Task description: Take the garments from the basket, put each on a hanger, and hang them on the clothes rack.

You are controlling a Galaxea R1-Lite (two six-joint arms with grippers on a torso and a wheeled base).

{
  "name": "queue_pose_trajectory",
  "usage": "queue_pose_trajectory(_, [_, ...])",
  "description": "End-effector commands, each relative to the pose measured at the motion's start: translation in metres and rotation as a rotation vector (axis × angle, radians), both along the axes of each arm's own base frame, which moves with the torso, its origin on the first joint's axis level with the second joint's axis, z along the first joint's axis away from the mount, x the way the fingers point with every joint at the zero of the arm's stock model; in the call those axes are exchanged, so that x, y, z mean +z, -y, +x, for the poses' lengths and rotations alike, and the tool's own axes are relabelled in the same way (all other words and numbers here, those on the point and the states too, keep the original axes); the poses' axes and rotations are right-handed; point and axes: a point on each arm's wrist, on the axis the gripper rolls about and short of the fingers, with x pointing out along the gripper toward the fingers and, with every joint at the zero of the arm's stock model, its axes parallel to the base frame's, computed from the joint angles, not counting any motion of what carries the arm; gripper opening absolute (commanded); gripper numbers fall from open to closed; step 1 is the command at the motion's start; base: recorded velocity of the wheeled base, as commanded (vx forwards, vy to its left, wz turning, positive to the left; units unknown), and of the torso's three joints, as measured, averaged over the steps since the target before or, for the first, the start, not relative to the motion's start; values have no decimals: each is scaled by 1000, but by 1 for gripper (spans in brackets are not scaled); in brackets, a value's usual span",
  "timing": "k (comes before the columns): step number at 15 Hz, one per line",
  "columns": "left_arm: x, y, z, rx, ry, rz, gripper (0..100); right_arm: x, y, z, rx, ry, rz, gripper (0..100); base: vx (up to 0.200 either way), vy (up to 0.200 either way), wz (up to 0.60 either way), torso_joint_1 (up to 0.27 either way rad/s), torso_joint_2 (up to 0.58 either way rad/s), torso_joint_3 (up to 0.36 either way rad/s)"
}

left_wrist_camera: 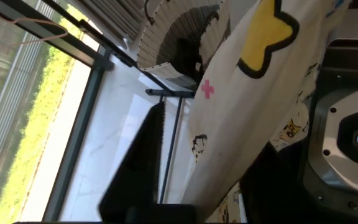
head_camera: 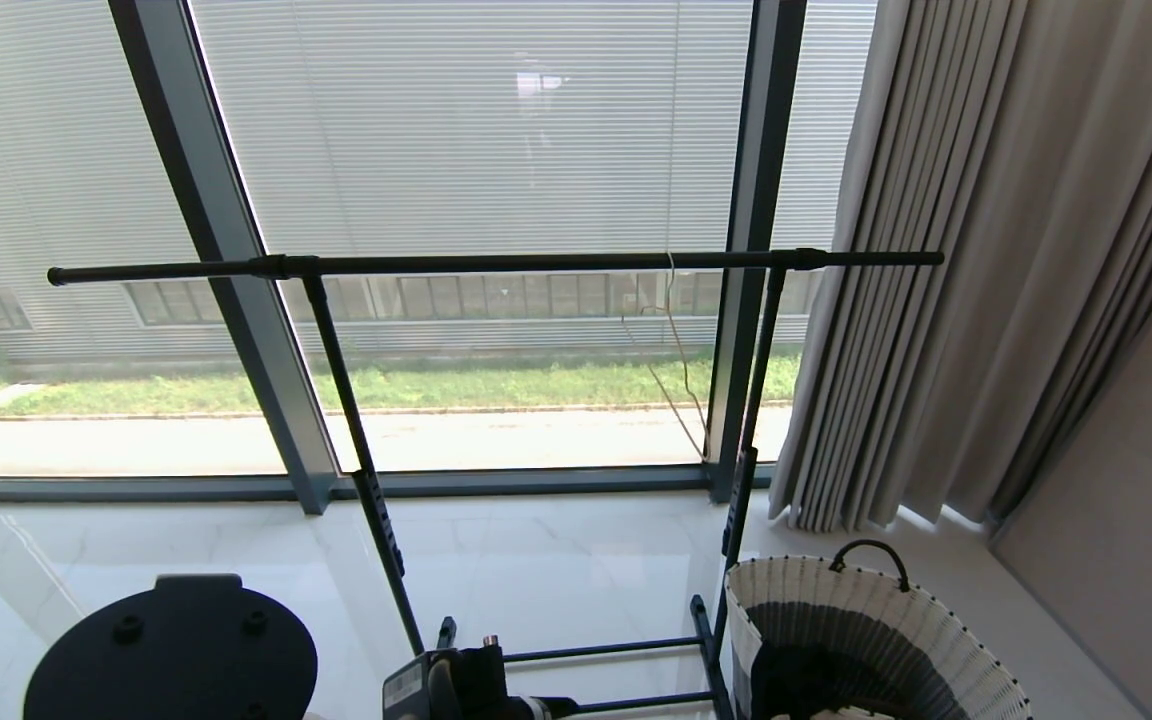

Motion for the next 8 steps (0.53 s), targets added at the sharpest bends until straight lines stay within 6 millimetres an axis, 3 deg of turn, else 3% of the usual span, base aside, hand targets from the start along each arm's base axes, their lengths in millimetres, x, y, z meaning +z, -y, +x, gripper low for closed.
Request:
queue_pose_trajectory(1, [1,0,0,0,0,-3,0,-1,-2,-2,14,-1,-6,0,0,0,0,0,0,0])
queue_pose_trajectory(5, [0,0,0,0,-1,-2,0,-1,-3,-3,16,13,-9,0,0,0,0,0,0,0])
queue_pose_trajectory(6, [0,0,0,0,-1,-2,0,-2,-2,-2,3,22,-17,100,0,0,0,0,0,0])
queue_pose_trajectory(8, [0,0,0,0,-1,-2,0,-1,-2,-2,-4,26,-17,100,0,0,0,0,0,0])
